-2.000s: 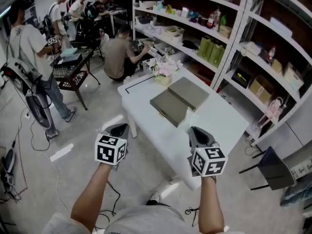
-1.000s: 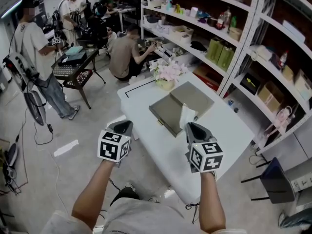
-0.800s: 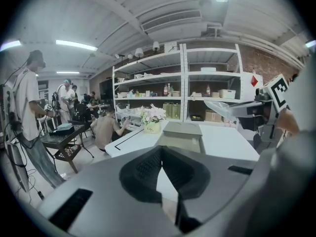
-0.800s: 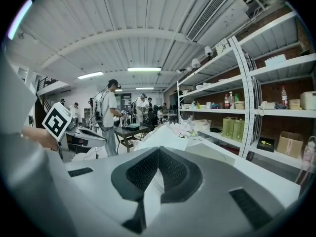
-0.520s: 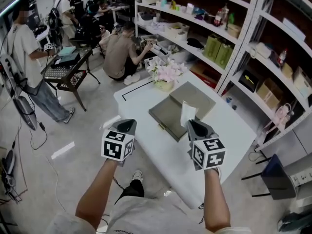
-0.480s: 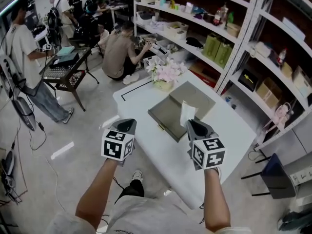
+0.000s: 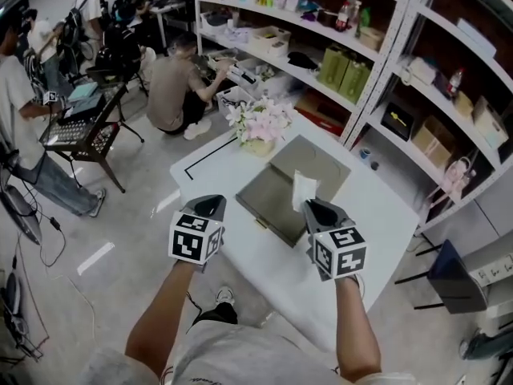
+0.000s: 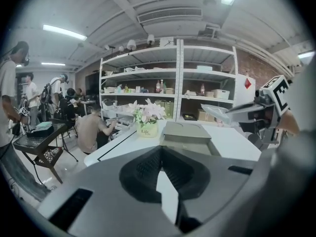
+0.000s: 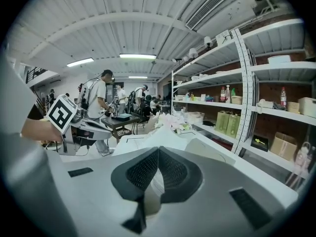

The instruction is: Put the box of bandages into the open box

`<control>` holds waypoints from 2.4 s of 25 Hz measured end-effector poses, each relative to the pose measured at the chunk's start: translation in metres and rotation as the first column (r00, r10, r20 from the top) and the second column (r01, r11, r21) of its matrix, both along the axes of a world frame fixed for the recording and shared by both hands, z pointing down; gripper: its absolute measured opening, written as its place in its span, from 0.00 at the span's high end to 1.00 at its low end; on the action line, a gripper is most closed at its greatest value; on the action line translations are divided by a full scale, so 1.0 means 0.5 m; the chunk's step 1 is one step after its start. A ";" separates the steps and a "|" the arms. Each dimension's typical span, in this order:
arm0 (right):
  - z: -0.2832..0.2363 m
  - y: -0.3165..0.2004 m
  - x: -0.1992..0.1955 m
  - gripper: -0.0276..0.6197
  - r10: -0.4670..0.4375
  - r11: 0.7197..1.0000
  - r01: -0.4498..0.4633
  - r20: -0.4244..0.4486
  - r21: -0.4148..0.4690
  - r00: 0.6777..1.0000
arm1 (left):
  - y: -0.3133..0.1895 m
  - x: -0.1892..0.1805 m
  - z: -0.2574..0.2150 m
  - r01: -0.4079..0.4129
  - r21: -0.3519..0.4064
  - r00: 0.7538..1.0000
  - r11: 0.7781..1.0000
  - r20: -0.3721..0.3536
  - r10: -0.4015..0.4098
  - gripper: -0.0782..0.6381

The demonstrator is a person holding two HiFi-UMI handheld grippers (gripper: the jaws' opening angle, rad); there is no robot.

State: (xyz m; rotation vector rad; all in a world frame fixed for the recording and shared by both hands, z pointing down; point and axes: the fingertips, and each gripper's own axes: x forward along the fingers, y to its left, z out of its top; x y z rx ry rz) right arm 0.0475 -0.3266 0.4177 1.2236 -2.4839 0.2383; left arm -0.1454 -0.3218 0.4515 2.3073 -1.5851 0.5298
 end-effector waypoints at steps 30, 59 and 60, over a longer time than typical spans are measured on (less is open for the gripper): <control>0.215 -0.128 -0.046 0.95 0.025 0.969 -0.061 -0.151 -0.239 0.988 | -0.183 -0.037 0.071 -0.115 -0.067 0.993 0.991 -0.019 0.114 0.88; 0.314 -0.134 -0.057 0.94 -0.046 0.911 -0.082 -0.295 -0.405 0.954 | -0.222 -0.029 0.099 -0.161 -0.098 0.987 0.982 -0.017 0.160 0.88; 0.314 -0.133 -0.057 0.93 -0.045 0.911 -0.081 -0.292 -0.405 0.955 | -0.221 -0.026 0.099 -0.163 -0.098 0.987 0.982 -0.017 0.162 0.88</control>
